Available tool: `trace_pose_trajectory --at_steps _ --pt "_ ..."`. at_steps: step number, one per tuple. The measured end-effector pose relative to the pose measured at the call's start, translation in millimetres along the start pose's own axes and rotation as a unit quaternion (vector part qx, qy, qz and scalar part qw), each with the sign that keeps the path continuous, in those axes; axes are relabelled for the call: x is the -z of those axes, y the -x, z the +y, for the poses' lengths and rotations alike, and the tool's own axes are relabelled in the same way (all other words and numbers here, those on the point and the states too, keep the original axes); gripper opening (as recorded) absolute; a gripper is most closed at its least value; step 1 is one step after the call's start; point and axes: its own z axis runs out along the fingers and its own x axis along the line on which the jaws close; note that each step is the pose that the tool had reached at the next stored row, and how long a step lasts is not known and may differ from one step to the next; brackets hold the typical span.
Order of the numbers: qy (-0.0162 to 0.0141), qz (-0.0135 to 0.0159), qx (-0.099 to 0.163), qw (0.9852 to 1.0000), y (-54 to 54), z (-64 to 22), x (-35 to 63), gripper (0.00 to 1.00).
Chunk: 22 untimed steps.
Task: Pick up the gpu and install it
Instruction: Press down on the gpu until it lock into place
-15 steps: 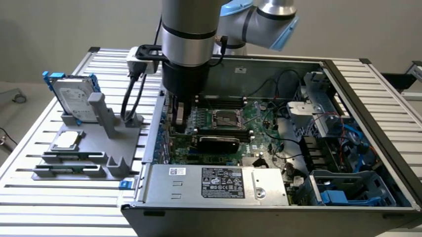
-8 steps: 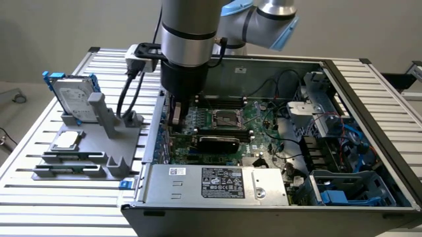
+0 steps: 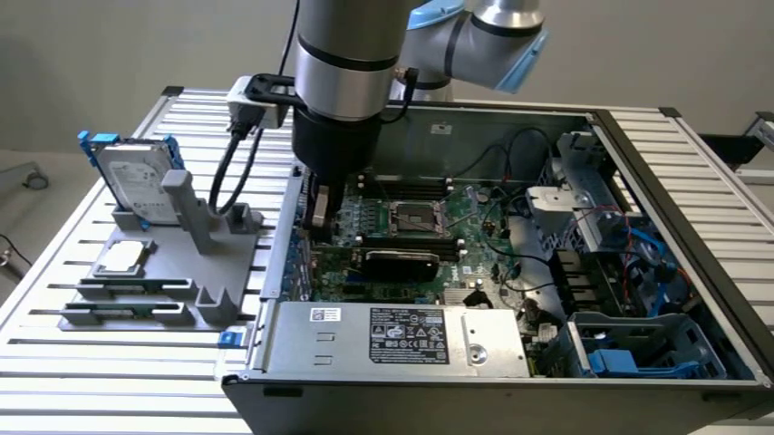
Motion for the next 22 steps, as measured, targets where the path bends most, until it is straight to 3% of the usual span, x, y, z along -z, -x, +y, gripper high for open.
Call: trace_pose_trajectory --at_steps 3,9,11,15,22 --pt "-0.0001 0.0035 0.000 1.0000 0.0 0.0 0.6 0.11" --pt "-0.0009 0.0160 -0.003 0.9999 0.0 0.2 1.5 0.11" --pt "-0.0010 0.0178 -0.003 0.9998 -0.1 0.3 1.6 0.11" --pt "-0.0008 0.0171 -0.009 0.9998 -0.1 0.9 1.5 0.11" --pt "0.0002 0.0103 -0.049 0.9988 -0.1 1.7 1.3 0.11"
